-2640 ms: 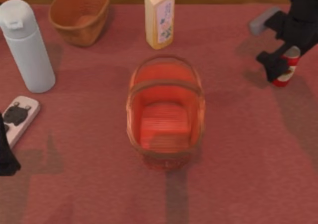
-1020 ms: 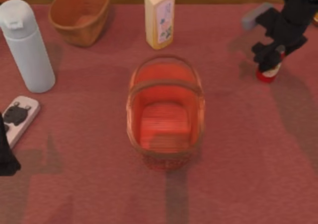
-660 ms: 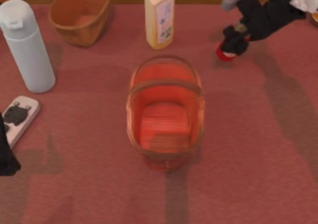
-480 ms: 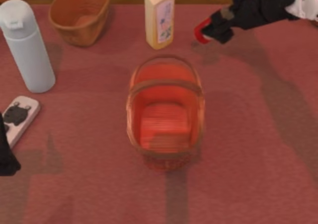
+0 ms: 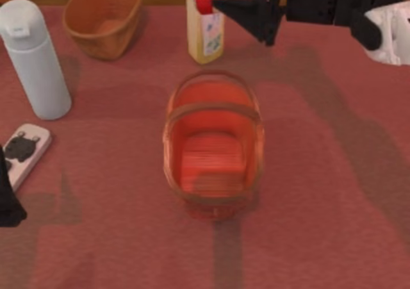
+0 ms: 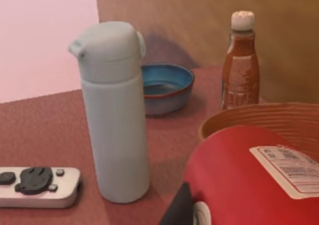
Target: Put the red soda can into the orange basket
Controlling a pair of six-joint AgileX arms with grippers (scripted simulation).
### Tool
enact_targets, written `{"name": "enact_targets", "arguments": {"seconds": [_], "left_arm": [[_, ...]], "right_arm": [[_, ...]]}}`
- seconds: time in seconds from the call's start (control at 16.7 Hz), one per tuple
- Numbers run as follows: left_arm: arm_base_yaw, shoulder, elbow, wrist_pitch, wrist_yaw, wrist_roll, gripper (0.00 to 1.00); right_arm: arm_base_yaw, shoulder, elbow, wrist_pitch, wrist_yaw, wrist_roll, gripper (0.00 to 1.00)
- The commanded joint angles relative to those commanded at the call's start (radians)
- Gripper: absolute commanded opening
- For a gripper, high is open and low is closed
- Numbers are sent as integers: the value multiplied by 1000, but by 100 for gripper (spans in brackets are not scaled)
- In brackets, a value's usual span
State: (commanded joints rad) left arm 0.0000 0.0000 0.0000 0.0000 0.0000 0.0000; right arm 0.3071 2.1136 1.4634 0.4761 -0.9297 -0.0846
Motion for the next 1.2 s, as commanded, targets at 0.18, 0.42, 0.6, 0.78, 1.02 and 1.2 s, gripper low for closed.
{"name": "enact_targets", "arguments": {"seconds": [0.18,0.42,0.6,0.78,1.02,1.2], "left_arm": [[0,0,0,0,0,0,100],[0,0,0,0,0,0,100],[0,0,0,0,0,0,100],[0,0,0,0,0,0,100],[0,0,0,0,0,0,100],[0,0,0,0,0,0,100]], "right_arm": [[21,-66,-127,194,-110,72,0],[33,-111,-208,301,-176,118,0],[33,-111,-209,302,-177,118,0],[29,-104,-206,303,-177,119,0],[33,-16,-236,420,-179,116,0],[36,75,-274,566,-175,113,0]]}}
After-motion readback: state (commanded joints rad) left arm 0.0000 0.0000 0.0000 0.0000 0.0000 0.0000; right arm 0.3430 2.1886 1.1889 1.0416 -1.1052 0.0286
